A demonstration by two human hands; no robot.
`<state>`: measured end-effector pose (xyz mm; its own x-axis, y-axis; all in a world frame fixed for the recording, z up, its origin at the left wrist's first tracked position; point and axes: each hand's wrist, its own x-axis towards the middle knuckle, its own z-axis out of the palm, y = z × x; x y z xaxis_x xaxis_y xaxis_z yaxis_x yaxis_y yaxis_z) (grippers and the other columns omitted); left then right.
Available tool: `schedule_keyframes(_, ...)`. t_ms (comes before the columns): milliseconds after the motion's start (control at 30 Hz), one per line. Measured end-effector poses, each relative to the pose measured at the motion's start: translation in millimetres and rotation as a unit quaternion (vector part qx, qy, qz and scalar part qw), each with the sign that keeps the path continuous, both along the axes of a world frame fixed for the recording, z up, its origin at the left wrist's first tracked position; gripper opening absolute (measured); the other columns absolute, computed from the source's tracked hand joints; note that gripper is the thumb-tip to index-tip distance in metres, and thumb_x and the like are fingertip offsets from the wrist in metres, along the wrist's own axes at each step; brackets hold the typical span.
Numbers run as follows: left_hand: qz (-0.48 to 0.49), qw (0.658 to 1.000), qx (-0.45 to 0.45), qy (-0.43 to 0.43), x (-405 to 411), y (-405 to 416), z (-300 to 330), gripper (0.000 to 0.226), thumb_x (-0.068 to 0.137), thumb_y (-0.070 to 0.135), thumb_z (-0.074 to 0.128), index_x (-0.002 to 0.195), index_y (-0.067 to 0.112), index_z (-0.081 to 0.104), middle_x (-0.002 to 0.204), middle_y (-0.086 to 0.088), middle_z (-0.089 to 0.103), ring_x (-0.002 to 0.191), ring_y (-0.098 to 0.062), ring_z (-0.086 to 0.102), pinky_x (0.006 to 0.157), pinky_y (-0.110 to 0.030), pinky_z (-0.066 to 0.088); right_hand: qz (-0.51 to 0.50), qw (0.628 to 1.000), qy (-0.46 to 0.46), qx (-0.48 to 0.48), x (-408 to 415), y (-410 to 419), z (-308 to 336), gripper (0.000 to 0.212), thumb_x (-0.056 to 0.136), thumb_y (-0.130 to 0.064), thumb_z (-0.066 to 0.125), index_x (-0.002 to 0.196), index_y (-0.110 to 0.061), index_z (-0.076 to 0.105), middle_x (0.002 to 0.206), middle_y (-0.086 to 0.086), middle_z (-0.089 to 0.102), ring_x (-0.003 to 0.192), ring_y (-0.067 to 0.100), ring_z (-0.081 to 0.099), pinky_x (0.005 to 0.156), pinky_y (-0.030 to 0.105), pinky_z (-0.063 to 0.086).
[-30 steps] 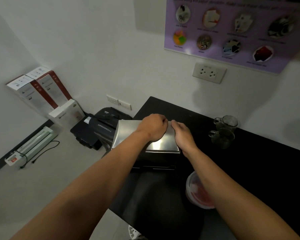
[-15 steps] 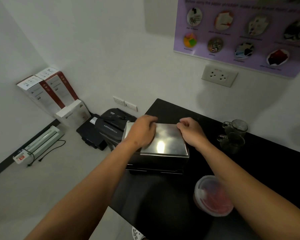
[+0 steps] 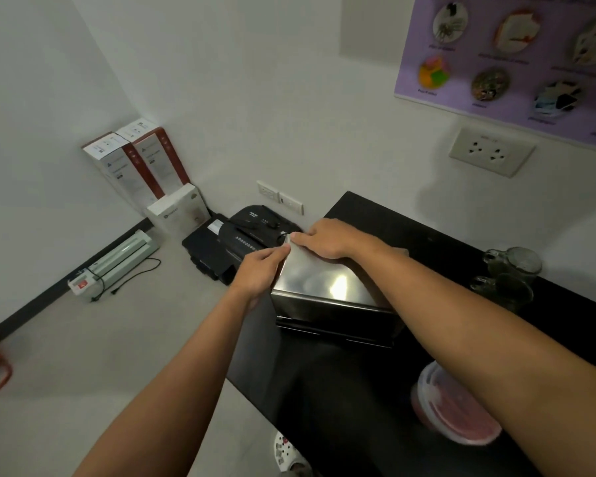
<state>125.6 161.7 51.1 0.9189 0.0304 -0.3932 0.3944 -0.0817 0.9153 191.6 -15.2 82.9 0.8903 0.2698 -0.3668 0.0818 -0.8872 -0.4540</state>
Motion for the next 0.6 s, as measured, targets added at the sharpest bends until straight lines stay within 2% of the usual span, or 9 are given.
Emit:
schedule_keyframes(100,-0.013,1.0,0.001,0.011,5.4,2.8,-0.2,0.031,0.101,0.031,0.068,0.116,0.007,0.08,0.104,-0.006,0.083,0.087,-0.013,0.08,0.077,-0.023,0.059,-0.008,1.0,0.002,-0.001,2.7,2.2,-1.3,0.065,0.096,-0.072,0.043,0.068,-0.018,0.064,0.072,0.0,0.061,0.067,0.017,0.056,0.063,0.034,0.04)
schedule_keyframes(167,-0.015,1.0,0.003,0.01,7.4,3.4,0.4,0.031,0.101,0.031,0.068,0.116,0.006,0.08,0.102,-0.007,0.084,0.082,-0.012,0.079,0.079,-0.026,0.058,-0.011,1.0,0.001,-0.004,2.5,2.6,1.0,0.064,0.097,-0.071,0.043,0.068,-0.018,0.064,0.071,-0.001,0.058,0.066,0.015,0.054,0.063,0.034,0.039)
schedule_keyframes(233,-0.021,1.0,0.004,0.01,9.6,4.5,-0.7,0.031,0.101,0.031,0.068,0.116,0.006,0.08,0.099,-0.006,0.084,0.085,-0.015,0.079,0.083,-0.03,0.058,-0.012,1.0,-0.001,-0.009,1.3,3.4,3.2,0.063,0.098,-0.07,0.041,0.068,-0.019,0.062,0.07,-0.002,0.056,0.065,0.014,0.052,0.062,0.034,0.038)
schedule_keyframes(333,-0.047,0.999,0.003,0.014,7.0,8.4,1.4,0.032,0.102,0.034,0.066,0.119,0.01,0.079,0.101,-0.004,0.084,0.089,-0.017,0.077,0.08,-0.03,0.057,-0.02,1.0,-0.013,-0.015,-4.0,7.3,2.9,0.061,0.099,-0.07,0.038,0.068,-0.022,0.058,0.073,-0.003,0.057,0.07,0.018,0.055,0.066,0.034,0.041)
schedule_keyframes(400,-0.086,0.996,-0.024,0.028,4.1,17.7,-0.7,0.028,0.105,0.032,0.063,0.123,0.018,0.077,0.105,-0.003,0.082,0.091,-0.017,0.074,0.082,-0.03,0.057,-0.017,0.999,-0.035,-0.029,-8.5,9.4,0.6,0.056,0.098,-0.07,0.037,0.081,-0.024,0.064,0.086,-0.002,0.064,0.088,0.024,0.064,0.079,0.039,0.05)
schedule_keyframes(467,-0.126,0.988,-0.068,0.049,0.3,31.9,-6.9,0.024,0.104,0.027,0.063,0.124,0.026,0.075,0.106,-0.001,0.081,0.094,-0.015,0.074,0.088,-0.033,0.056,0.005,0.999,-0.045,-0.03,-13.4,10.2,1.0,0.051,0.093,-0.074,0.043,0.097,-0.027,0.061,0.099,-0.003,0.065,0.104,0.027,0.065,0.096,0.049,0.05)
schedule_keyframes(500,-0.147,0.984,-0.081,0.059,-1.7,40.1,-11.1,0.026,0.1,0.027,0.065,0.125,0.029,0.074,0.108,0.001,0.08,0.097,-0.015,0.074,0.092,-0.035,0.057,0.026,0.999,-0.034,-0.027,-16.9,10.3,3.8,0.055,0.087,-0.078,0.049,0.104,-0.026,0.059,0.104,-0.003,0.063,0.109,0.028,0.064,0.1,0.052,0.048)
schedule_keyframes(567,-0.182,0.976,-0.094,0.074,-4.9,54.0,-20.7,0.038,0.091,0.028,0.07,0.13,0.033,0.071,0.12,-0.001,0.078,0.111,-0.018,0.073,0.1,-0.043,0.056,0.07,0.996,0.002,-0.054,-22.7,11.4,9.6,0.085,0.073,-0.084,0.061,0.13,-0.022,0.053,0.126,0.002,0.062,0.121,0.03,0.06,0.106,0.055,0.045)
schedule_keyframes(600,-0.194,0.973,-0.099,0.076,-6.3,58.6,-25.0,0.043,0.09,0.027,0.071,0.132,0.033,0.069,0.127,-0.003,0.076,0.117,-0.021,0.071,0.103,-0.046,0.055,0.086,0.993,0.013,-0.086,-25.4,13.1,11.2,0.104,0.068,-0.086,0.064,0.145,-0.019,0.044,0.14,0.005,0.057,0.13,0.033,0.056,0.109,0.055,0.042)
